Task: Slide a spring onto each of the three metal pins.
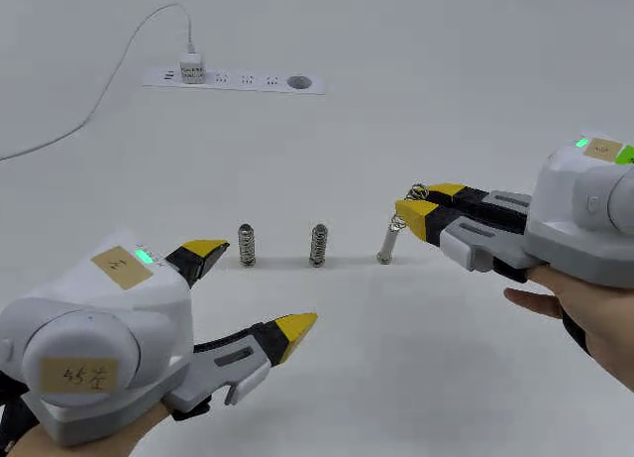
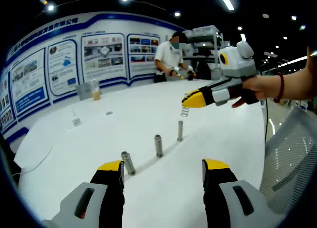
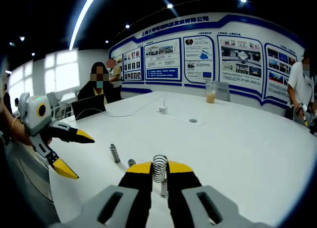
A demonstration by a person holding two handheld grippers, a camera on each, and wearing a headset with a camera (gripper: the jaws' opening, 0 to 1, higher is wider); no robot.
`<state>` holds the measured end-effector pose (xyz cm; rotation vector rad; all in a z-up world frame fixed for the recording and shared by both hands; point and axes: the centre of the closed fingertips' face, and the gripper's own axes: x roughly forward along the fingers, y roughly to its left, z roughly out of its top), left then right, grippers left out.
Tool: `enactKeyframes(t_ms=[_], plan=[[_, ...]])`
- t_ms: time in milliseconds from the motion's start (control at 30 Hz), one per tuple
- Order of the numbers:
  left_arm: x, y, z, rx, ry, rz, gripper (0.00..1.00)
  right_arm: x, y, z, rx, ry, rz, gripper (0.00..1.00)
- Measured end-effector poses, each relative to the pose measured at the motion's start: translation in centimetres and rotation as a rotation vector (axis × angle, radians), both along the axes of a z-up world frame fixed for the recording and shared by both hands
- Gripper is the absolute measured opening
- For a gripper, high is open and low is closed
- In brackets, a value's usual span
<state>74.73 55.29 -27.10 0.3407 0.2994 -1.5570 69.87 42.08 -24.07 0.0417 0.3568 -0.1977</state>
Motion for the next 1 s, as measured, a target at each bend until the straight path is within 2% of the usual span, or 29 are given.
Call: enactKeyframes(t_ms=[33, 167, 300, 567, 667, 800, 1000], plan=[[0.1, 0.1, -0.2, 0.006, 0.013, 0.008, 0.66, 0.0, -0.1, -0.2, -0.003, 0.006, -0.004, 0.12], [0.5, 0.1, -0.3, 0.003, 0.031, 0.029, 0.72, 0.2, -0.5, -0.6, 0.001, 0.008, -0.01, 0.12], [0.8, 0.0, -0.3, -0.011, 0.058, 0.044, 0.78, 0.4, -0.9, -1.1, 0.018, 0.01, -0.019, 0.12], [1.0, 0.1, -0.4, -0.009, 0.052, 0.05, 0.85, 0.5, -1.0, -1.9, 0.016, 0.033, -0.023, 0.12], [1.0, 0.1, -0.4, -0.011, 0.064, 0.053, 0.88, 0.5, -1.0, -2.3, 0.021, 0.047, -0.019, 0.12], [1.3, 0.1, -0.4, -0.011, 0.053, 0.065, 0.9, 0.6, -0.8, -2.8, 0.014, 0.065, -0.008, 0.12], [1.6, 0.1, -0.1, -0.023, 0.075, 0.083, 0.9, 0.7, -0.7, -3.8, 0.01, 0.089, -0.006, 0.12]])
